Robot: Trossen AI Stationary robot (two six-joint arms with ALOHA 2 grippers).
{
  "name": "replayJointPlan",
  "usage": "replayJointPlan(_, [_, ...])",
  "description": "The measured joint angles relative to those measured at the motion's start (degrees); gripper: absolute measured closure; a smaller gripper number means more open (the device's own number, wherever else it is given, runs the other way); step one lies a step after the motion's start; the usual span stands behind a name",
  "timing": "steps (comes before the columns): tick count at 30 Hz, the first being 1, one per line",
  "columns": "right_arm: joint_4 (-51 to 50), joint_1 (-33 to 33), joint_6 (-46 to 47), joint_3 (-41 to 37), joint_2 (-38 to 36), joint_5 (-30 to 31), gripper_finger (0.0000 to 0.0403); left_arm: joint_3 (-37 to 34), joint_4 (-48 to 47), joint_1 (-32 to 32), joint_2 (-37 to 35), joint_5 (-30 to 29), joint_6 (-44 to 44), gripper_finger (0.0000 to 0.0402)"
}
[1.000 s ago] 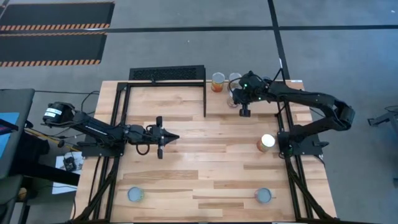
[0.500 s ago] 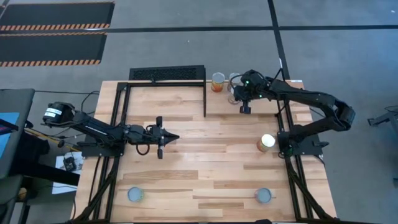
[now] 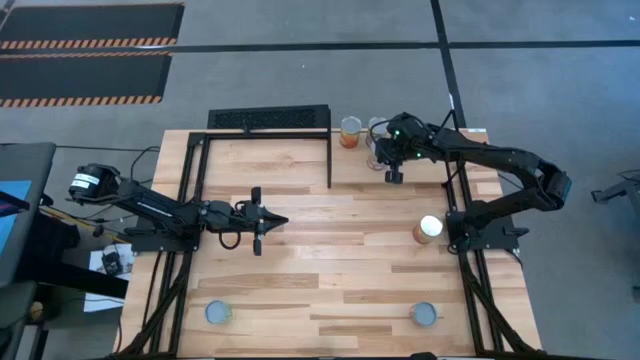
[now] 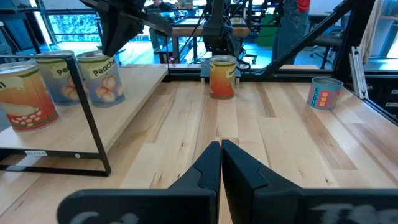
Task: Pick and place cans onto a shelf
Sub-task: Put the blue can on the shelf
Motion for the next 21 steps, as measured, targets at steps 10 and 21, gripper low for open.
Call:
replayJointPlan(10, [1.71, 0.56, 0.78, 0.04, -0.74, 2.67, 0.0338, 0.00, -0.22, 0.00, 0.00, -0.18, -0.10, 0.0400])
replayJointPlan(21, [15.61, 11.60, 10.96, -10.72, -11.91, -4.86, 0.0389, 4.30, -10.34, -1.38, 0.00, 3.51, -2.77, 0.0401])
